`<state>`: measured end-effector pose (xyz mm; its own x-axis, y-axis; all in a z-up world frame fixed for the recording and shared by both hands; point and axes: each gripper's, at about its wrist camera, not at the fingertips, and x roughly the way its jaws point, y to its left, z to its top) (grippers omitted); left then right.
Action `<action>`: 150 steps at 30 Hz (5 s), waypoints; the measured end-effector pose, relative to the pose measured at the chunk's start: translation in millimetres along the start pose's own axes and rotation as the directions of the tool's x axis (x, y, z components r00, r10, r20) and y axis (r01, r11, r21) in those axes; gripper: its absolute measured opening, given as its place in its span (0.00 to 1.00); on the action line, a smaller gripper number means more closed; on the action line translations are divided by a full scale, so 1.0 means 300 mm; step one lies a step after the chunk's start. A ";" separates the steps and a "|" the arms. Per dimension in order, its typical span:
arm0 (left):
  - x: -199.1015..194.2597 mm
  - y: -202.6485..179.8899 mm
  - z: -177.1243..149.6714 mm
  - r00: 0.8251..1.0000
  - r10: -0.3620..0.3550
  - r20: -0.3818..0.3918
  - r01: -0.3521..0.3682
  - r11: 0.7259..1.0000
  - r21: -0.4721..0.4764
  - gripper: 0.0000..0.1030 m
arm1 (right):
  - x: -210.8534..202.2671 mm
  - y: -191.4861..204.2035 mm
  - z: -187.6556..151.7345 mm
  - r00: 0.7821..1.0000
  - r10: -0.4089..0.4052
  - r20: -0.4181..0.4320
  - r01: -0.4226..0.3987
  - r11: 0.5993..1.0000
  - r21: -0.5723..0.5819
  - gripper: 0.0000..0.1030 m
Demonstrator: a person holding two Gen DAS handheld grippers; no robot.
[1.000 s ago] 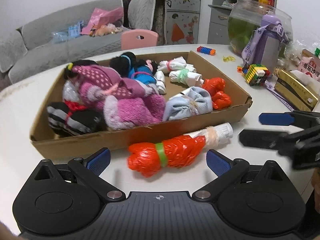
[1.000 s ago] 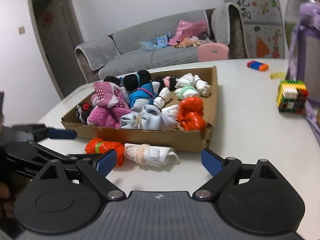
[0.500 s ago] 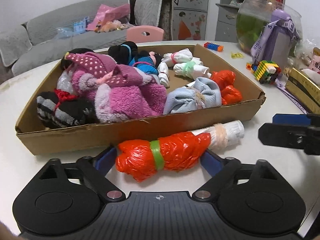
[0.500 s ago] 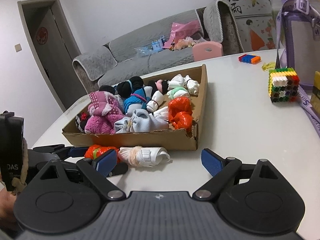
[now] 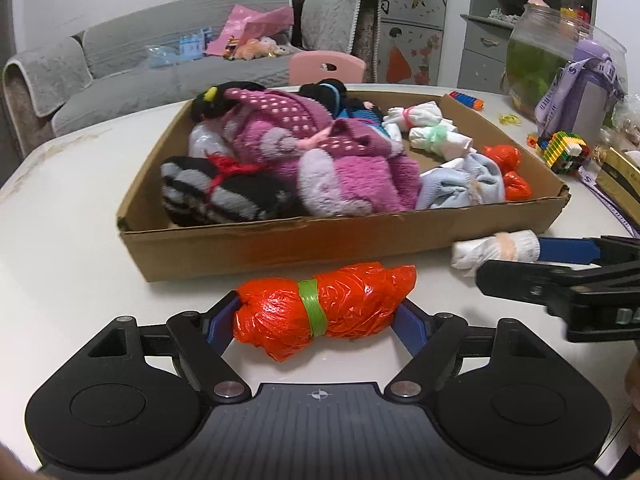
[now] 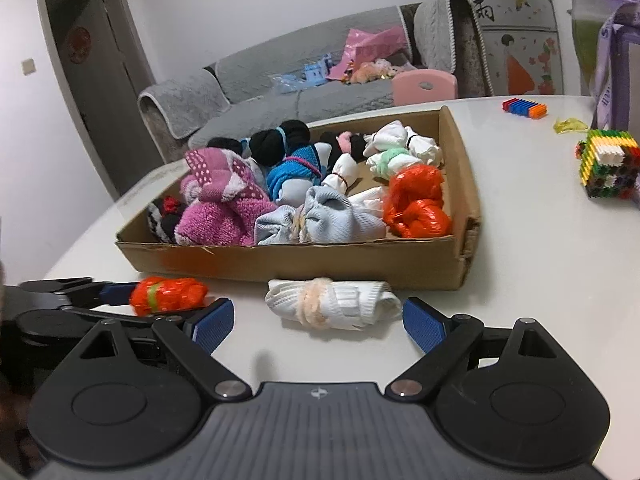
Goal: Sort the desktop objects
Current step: 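Grasp green-banded orange bundle with left tool while right tool grasps peach-banded white sock, then carry both bundles over the box, then lower both bundles into the box and open both tools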
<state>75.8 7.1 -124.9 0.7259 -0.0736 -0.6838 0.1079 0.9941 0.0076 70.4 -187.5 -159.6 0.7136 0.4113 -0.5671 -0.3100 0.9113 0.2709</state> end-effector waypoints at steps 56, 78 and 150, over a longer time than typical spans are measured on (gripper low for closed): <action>-0.391 -0.043 0.445 0.970 -0.003 0.245 -0.040 0.985 0.168 0.73 | -0.330 -0.217 0.420 0.966 0.024 0.258 -0.024 1.000 -0.003 0.68; -0.068 -0.201 0.631 0.980 -0.162 0.118 0.135 0.968 0.212 0.73 | -0.105 -0.191 0.627 0.980 0.114 0.160 -0.112 0.993 -0.024 0.69; 0.218 -0.293 0.443 0.985 -0.167 -0.047 0.173 0.964 0.201 0.99 | 0.237 -0.111 0.561 0.994 -0.043 -0.096 0.029 0.990 -0.141 0.95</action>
<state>204.2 -95.7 -73.3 0.6654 -0.2343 -0.7088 0.3657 0.9301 0.0358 237.2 -191.7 -78.0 0.6623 0.3719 -0.6505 -0.3750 0.9161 0.1419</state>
